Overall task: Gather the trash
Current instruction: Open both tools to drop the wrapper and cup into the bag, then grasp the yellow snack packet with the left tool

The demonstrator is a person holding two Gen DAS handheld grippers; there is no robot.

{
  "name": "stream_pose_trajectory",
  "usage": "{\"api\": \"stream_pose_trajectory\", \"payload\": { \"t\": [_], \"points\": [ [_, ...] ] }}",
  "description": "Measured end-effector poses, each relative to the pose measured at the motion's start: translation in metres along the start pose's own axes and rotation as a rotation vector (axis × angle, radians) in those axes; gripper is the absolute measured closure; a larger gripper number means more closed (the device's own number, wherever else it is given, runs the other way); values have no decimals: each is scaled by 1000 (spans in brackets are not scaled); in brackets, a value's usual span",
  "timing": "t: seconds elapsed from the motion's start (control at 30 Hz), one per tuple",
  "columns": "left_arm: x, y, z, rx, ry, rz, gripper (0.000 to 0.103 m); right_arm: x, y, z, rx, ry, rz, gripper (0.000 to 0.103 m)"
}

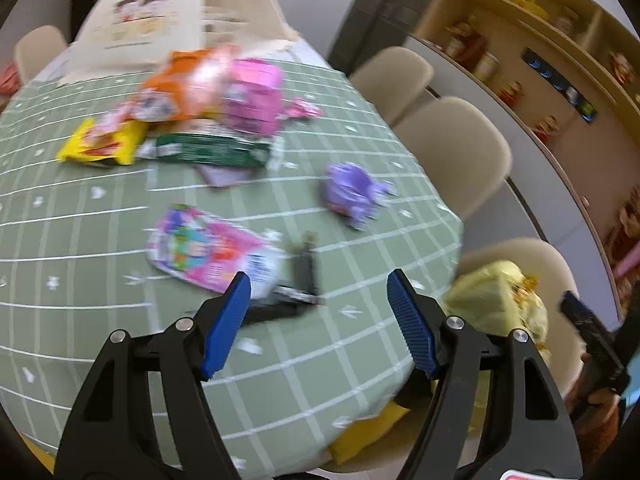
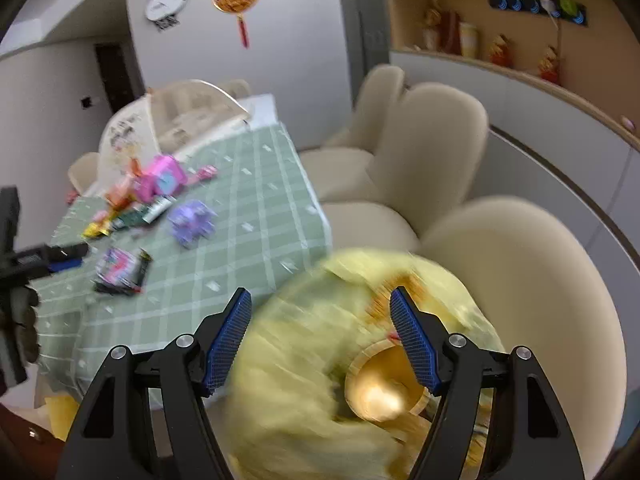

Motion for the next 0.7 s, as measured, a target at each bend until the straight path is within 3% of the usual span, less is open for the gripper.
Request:
{"api": "stream_pose_trajectory", "payload": {
  "t": [0.17, 0.3, 0.5, 0.7],
  "points": [
    [-63, 6, 7, 1, -117, 77, 36, -48, 32, 14, -26, -50, 86, 35],
    [-104, 11, 15, 8, -149, 114, 36, -88, 70, 12, -68, -91, 142, 35],
    [-153, 35, 44, 15, -64, 127, 36, -131, 116, 15, -116, -103, 160, 35],
    [-202, 69, 98, 22, 25, 95, 36, -156, 150, 31, -152, -79, 78, 35]
  ]
}}
Point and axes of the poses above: each gripper's, at about its wrist camera, not at the fingertips, and y roughly the way its jaws point, x to its right, z to its top, the point moved 2 cm from there along y, roughly the way its jaws point, and after that the axes turned 12 degrees about z, right-handed, at the moved point
